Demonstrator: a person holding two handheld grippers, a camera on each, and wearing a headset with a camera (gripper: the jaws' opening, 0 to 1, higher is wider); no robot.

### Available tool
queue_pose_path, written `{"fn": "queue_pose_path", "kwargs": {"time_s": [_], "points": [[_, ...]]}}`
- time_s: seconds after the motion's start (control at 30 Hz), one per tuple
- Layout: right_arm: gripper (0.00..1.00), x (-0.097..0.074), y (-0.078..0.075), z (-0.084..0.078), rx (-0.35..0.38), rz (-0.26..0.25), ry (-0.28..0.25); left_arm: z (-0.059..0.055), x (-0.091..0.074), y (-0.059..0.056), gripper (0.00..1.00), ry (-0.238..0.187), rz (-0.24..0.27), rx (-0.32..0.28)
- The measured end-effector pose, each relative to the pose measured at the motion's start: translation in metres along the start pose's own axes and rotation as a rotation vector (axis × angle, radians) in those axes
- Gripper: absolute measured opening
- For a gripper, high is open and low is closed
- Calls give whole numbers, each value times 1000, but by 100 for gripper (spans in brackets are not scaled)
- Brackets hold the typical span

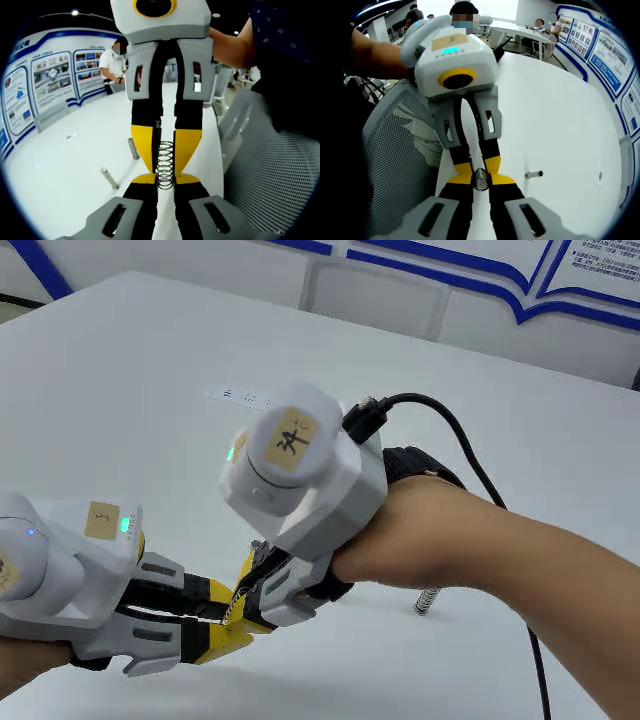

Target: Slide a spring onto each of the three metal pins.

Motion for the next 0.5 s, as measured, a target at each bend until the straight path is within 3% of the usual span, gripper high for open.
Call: {"fn": "queue_pose_path", "kwargs": {"time_s": [0.23, 0.5], "points": [[12, 1, -1, 1, 12, -4, 2, -1, -1, 2, 12, -20, 3, -28], [12, -6, -9, 1, 14, -19, 2, -4, -2, 3, 22, -31, 16, -70]]}}
Point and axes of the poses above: the centre of the closed fingertips' face, and the gripper's own axes: x roughly forward along the fingers, y roughly to its left, z roughly out of its top, the point moved 5 cm from there along -x, roughly backward along the fingers, and after that the axes turned 5 degrees about -x, right-handed, at the moved point
